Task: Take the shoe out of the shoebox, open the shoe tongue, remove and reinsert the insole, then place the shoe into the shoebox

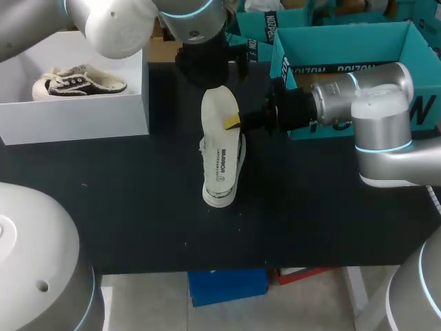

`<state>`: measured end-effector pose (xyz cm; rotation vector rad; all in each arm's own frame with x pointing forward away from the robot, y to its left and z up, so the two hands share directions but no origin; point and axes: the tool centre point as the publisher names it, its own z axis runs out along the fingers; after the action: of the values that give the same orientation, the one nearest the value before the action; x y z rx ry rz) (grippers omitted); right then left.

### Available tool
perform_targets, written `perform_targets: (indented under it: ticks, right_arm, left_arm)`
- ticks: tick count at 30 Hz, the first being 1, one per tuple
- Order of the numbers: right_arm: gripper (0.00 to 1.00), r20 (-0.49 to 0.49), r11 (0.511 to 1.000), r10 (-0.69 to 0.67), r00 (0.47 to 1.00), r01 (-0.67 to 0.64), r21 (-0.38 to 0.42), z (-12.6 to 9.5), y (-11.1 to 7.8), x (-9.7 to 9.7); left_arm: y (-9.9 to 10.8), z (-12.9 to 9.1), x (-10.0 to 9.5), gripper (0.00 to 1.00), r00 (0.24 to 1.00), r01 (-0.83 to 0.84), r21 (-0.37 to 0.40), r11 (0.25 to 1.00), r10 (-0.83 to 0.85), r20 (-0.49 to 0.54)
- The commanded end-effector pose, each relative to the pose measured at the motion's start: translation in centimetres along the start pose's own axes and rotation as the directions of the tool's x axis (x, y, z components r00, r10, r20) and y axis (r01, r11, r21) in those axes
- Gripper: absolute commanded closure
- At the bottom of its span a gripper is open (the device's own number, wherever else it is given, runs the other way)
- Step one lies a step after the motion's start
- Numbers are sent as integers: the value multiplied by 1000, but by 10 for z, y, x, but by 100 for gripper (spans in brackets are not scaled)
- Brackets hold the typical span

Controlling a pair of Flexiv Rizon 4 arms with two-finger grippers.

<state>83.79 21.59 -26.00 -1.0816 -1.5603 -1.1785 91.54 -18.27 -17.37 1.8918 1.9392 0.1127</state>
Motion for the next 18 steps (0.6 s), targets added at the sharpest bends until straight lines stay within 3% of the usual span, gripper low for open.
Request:
perform_targets:
  ticks: [1, 6, 10, 18]
  right_arm:
    - [100, 1, 1000, 1, 1000, -1, 0, 1, 0, -1]
    - [100, 1, 1000, 1, 1000, -1, 0, 1, 0, -1]
    - [100, 1, 1000, 1, 1000, -1, 0, 1, 0, -1]
    - [100, 1, 1000, 1, 1000, -1, 0, 1, 0, -1]
  left_arm:
    - [-15, -12, 36, 0, 948, 50, 24, 998, -55, 313]
    - [-33, -18, 58, 0, 858, 126, 93, 988, -156, 490]
    - [-49, -21, 72, 0, 734, 139, 181, 974, -224, 642]
    - [-72, -17, 94, 0, 506, 140, 276, 951, -308, 806]
